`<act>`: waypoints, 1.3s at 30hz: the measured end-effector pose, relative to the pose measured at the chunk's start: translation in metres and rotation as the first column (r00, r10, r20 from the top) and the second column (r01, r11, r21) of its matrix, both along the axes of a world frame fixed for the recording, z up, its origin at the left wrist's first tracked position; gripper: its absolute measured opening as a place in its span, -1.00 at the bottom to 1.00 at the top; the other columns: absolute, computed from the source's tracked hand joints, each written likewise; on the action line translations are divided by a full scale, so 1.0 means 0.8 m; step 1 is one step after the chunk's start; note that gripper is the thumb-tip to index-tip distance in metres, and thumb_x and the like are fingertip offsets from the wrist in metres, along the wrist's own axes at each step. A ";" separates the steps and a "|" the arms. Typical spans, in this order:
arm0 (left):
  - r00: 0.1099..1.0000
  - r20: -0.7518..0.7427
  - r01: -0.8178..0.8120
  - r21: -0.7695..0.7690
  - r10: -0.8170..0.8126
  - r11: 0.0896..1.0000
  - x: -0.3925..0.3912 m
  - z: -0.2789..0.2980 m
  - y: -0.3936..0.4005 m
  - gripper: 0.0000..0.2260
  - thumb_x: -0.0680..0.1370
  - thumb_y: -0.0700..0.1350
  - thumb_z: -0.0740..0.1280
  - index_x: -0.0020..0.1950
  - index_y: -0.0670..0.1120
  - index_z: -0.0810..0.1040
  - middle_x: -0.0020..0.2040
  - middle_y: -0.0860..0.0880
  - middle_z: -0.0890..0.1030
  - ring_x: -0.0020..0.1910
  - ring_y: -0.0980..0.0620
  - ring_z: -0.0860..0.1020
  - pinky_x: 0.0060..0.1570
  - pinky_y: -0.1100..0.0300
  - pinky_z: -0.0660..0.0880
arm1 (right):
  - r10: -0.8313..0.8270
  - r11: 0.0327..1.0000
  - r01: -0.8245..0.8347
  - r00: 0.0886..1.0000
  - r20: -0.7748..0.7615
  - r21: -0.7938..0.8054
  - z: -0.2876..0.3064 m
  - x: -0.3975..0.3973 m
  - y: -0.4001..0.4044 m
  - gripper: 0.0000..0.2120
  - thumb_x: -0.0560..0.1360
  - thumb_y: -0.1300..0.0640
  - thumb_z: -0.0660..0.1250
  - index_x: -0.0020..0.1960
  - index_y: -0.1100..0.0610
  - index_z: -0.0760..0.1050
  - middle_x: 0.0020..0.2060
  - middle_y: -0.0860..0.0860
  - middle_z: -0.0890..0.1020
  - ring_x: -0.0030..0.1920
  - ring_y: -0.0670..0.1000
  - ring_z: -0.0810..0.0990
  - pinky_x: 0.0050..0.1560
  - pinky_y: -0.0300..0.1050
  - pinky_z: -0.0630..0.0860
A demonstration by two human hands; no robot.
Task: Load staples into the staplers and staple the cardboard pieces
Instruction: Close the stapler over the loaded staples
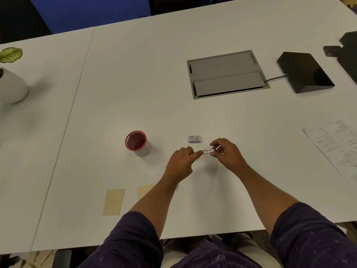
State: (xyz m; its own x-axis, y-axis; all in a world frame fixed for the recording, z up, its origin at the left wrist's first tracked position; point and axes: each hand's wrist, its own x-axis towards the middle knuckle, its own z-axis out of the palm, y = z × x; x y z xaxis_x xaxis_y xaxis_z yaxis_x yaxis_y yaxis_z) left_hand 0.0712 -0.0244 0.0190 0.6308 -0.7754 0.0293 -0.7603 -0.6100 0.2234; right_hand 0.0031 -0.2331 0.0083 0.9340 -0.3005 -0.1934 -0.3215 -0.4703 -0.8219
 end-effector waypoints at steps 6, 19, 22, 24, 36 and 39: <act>0.995 -0.091 -0.043 0.035 0.046 0.998 -0.001 0.002 -0.003 -0.63 0.50 -0.29 0.29 0.24 0.03 0.52 -0.04 -0.03 0.57 -0.16 -0.11 0.52 -0.27 0.02 0.49 | 0.005 1.000 -0.006 0.999 -0.042 -0.027 -0.004 -0.003 -0.003 -0.75 0.43 0.30 0.52 0.03 0.04 0.64 -0.05 -0.04 0.57 -0.14 -0.09 0.57 -0.07 -0.35 0.44; 0.628 -0.663 -0.689 -0.230 0.408 0.687 0.002 -0.003 -0.002 -0.87 0.44 -0.16 0.44 -0.10 0.04 0.56 -0.23 0.04 0.63 -0.28 0.04 0.60 -0.27 0.07 0.57 | -0.004 0.994 0.023 0.985 -0.173 0.105 -0.011 -0.012 -0.012 -0.83 0.46 0.23 0.52 0.04 0.10 0.70 -0.23 0.06 0.70 -0.26 -0.12 0.56 -0.29 -0.49 0.39; 0.577 -0.709 -0.748 -0.257 0.407 0.612 -0.005 0.000 -0.008 -0.78 0.44 -0.19 0.42 0.00 0.08 0.53 -0.25 0.01 0.62 -0.34 0.06 0.58 -0.31 0.05 0.58 | -0.006 0.985 0.036 0.984 -0.177 0.170 -0.011 -0.012 -0.009 -0.88 0.46 0.21 0.52 0.00 0.11 0.71 -0.30 0.04 0.72 -0.27 -0.11 0.62 -0.19 -0.32 0.48; 0.550 -0.726 -0.776 -0.261 0.414 0.574 -0.011 0.002 -0.014 -0.77 0.45 -0.16 0.43 0.02 0.11 0.52 -0.23 0.07 0.63 -0.34 0.18 0.60 -0.35 0.23 0.57 | 0.002 0.970 0.038 0.986 -0.166 0.238 -0.011 -0.012 -0.005 -0.93 0.47 0.20 0.51 -0.04 0.12 0.71 -0.30 0.08 0.73 -0.26 -0.07 0.68 -0.11 -0.18 0.58; 0.652 -0.664 -0.610 -0.172 0.366 0.774 -0.048 -0.028 -0.021 -0.46 0.49 -0.01 0.46 0.46 -0.01 0.44 0.23 0.04 0.62 0.18 0.08 0.57 0.20 0.15 0.52 | 0.029 0.904 0.069 0.975 -0.220 0.422 -0.010 -0.004 0.030 -0.92 0.51 0.19 0.47 -0.08 0.19 0.71 -0.25 0.13 0.75 -0.13 0.14 0.75 -0.05 -0.06 0.68; 0.646 -0.663 -0.596 -0.129 0.378 0.792 -0.045 -0.030 -0.017 -0.43 0.48 0.01 0.49 0.46 0.00 0.43 0.22 0.02 0.62 0.16 0.02 0.59 0.17 0.11 0.54 | 0.033 0.894 0.064 0.978 -0.208 0.444 -0.009 -0.008 0.032 -0.89 0.51 0.16 0.48 -0.05 0.20 0.71 -0.24 0.14 0.75 -0.12 0.16 0.75 -0.01 0.00 0.69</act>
State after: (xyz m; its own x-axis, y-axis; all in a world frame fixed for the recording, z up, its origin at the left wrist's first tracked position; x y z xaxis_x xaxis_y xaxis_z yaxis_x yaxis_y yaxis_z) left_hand 0.0350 -0.0377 -0.0049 0.8840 -0.3617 -0.2962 -0.0210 -0.6637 0.7477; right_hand -0.0032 -0.2072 0.0014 0.8549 -0.1511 -0.4963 -0.5094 -0.0638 -0.8582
